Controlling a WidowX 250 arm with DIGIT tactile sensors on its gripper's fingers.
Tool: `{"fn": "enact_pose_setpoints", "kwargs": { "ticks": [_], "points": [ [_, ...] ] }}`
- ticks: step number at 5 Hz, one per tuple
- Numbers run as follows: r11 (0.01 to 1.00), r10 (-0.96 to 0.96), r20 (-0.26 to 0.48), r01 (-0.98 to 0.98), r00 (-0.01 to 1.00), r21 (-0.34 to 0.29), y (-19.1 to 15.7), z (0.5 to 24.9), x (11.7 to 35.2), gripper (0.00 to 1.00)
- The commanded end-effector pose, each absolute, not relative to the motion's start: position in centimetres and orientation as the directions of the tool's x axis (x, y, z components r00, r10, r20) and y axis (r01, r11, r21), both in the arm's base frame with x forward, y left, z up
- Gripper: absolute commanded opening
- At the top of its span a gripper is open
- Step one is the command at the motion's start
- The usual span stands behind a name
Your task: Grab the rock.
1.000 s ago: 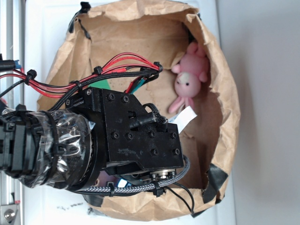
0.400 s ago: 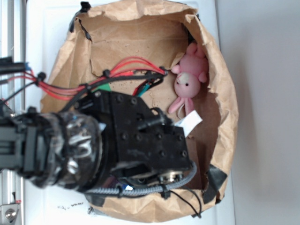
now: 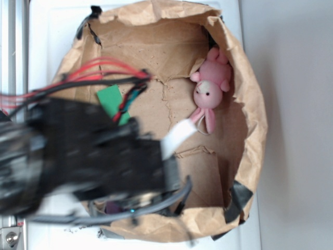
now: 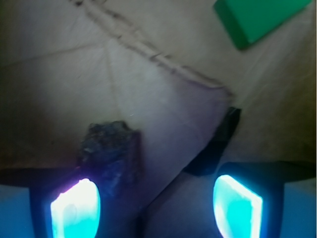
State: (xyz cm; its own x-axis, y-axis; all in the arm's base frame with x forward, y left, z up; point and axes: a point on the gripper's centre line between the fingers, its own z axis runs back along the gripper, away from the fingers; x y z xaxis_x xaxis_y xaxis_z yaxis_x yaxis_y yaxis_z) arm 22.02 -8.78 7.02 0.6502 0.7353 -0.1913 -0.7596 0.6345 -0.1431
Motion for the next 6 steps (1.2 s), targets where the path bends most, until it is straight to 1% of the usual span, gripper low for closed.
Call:
{"fn": "enact_pose_setpoints", "kwargs": {
  "ticks": [1,3,4,6],
  "points": [
    [0.636,0.740,-0.106,-0.742,0.665,-0.214,-10.0,8.4,19.4,1.00],
    [0.610,0.765,-0.089,-0.763,0.638,-0.214,-10.8,8.4,18.9,1.00],
    [0.606,0.775,-0.063,-0.768,0.629,-0.208,-11.0,8.0,19.2,1.00],
    [0.559,0.820,-0.042,-0.814,0.571,-0.157,-9.4,6.8,21.2,1.00]
  ]
}}
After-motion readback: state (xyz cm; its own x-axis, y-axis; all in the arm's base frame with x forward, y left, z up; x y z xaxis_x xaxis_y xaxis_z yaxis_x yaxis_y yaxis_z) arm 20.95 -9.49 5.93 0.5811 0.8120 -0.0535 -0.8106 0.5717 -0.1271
